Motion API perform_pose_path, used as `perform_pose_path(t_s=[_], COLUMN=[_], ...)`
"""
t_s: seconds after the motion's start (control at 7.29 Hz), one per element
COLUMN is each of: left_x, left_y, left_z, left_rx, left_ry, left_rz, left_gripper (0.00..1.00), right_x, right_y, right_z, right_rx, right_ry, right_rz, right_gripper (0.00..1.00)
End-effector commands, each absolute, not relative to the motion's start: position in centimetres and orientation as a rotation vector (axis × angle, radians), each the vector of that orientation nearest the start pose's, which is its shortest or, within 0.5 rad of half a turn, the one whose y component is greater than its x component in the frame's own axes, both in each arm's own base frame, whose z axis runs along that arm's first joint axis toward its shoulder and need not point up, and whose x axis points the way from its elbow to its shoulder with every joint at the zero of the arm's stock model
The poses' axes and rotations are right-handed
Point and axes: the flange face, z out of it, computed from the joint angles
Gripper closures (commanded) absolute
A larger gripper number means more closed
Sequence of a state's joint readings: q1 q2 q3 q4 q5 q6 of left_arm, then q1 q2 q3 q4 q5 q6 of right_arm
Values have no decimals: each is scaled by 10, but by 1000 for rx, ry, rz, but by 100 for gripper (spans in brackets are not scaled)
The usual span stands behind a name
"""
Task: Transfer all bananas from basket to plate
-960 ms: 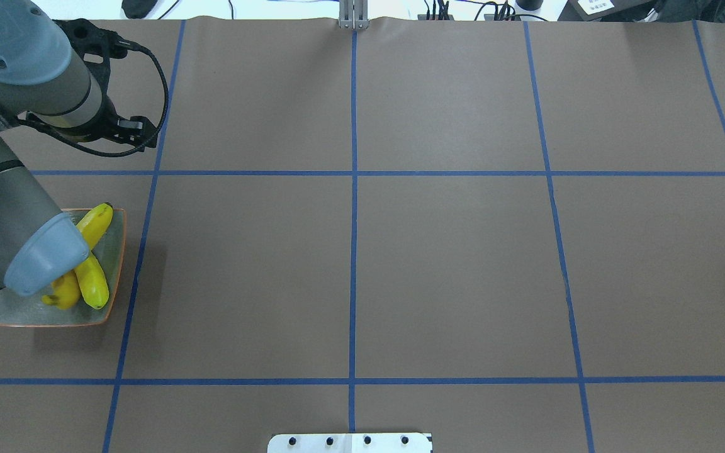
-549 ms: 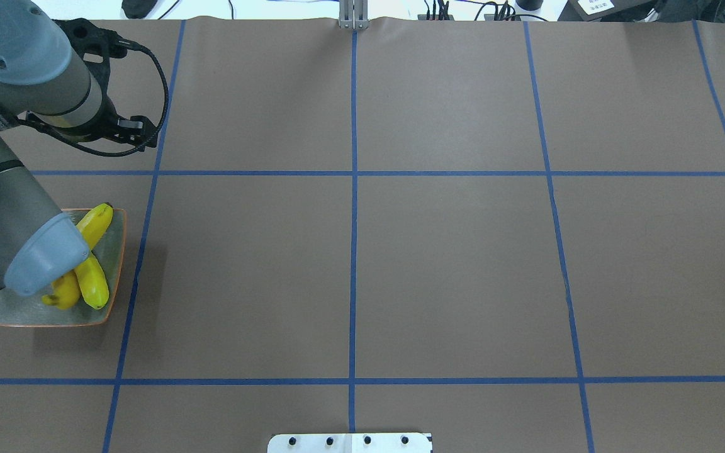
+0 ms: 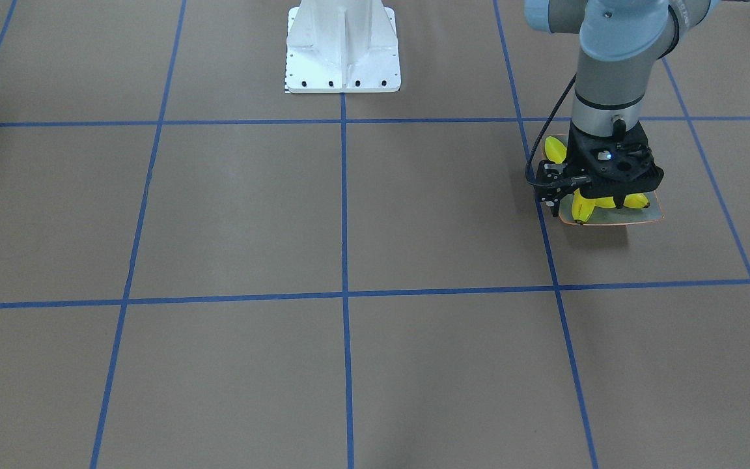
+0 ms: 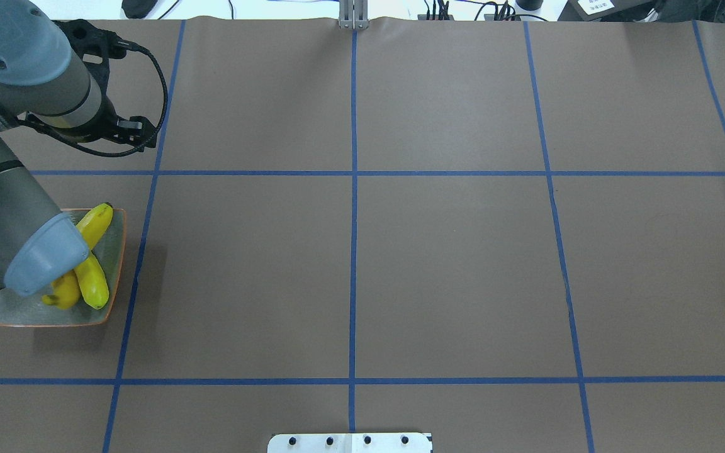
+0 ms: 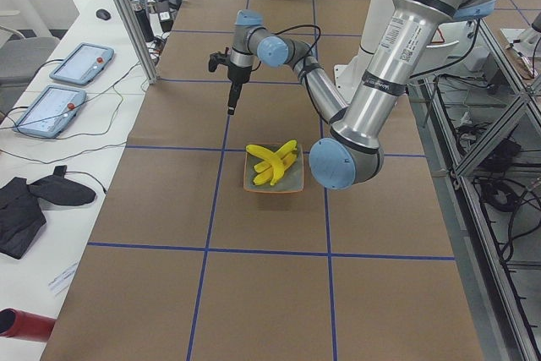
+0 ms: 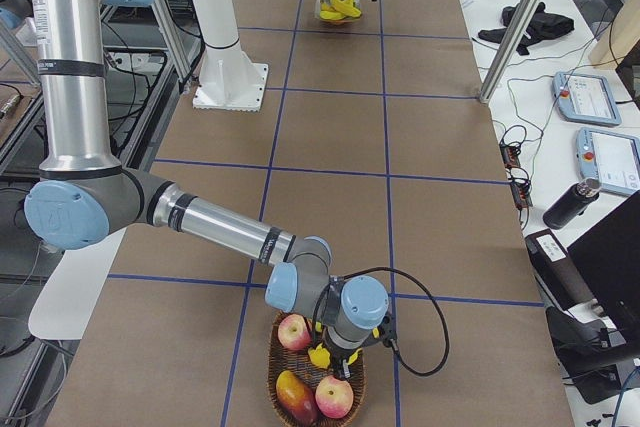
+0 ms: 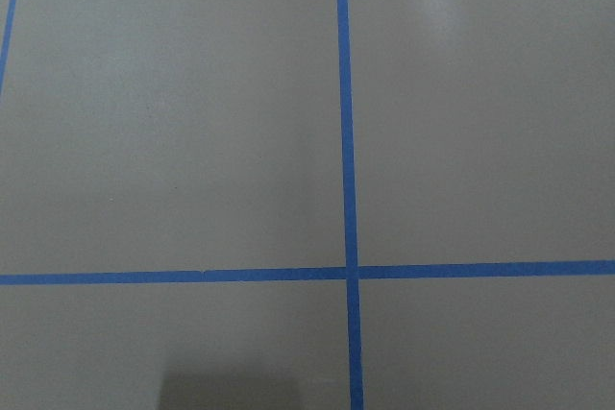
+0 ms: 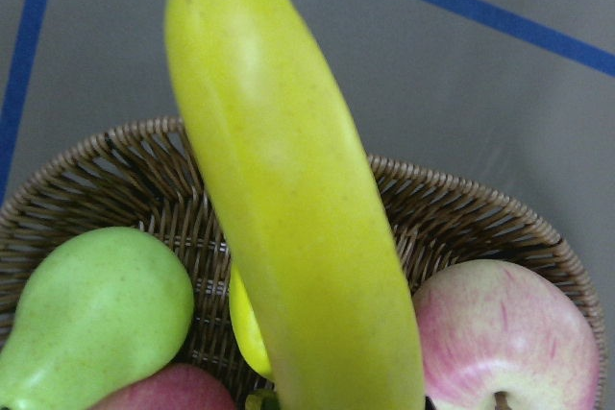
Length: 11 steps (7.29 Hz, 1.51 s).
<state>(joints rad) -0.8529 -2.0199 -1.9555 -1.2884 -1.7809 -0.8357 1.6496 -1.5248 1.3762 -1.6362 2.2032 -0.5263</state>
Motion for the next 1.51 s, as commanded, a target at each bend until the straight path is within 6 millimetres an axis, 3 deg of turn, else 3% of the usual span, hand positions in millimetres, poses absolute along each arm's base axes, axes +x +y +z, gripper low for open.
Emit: perform_pose_path(t_s=[0.0, 0.14, 0.27, 0.41, 0.55, 0.69, 1.1, 1.23, 1.37], left_x=[300, 300, 300, 305, 310, 318, 334, 342, 344], left_y=[-514, -514, -515, -520, -526, -535, -548, -543, -538], left_z=[290, 292, 292, 294, 297, 297, 281, 272, 262], left_rx=[244, 241, 245, 261, 278, 302, 370, 368, 338], left_ry=[526, 525, 528, 545, 567, 611, 852, 946, 1042], left_rz=[-55, -53, -51, -54, -65, -104, -313, -352, -375], left_gripper=[0, 0, 0, 0, 0, 0, 0, 0, 0], right_x=[116, 118, 101, 59, 19, -35, -184, -223, -248], right_y=[-527, -552, -585, -613, -630, -642, -613, -589, -566], right_z=[629, 574, 527, 491, 460, 415, 340, 314, 291], right_rx=[-50, -39, 22, 59, 74, 78, 153, 145, 129], right_ry=[-602, -564, -558, -561, -595, -623, -765, -804, -839], right_rz=[-386, -403, -446, -510, -476, -425, -309, -302, -284], right_gripper=[100, 100, 100, 100, 100, 100, 100, 100, 100])
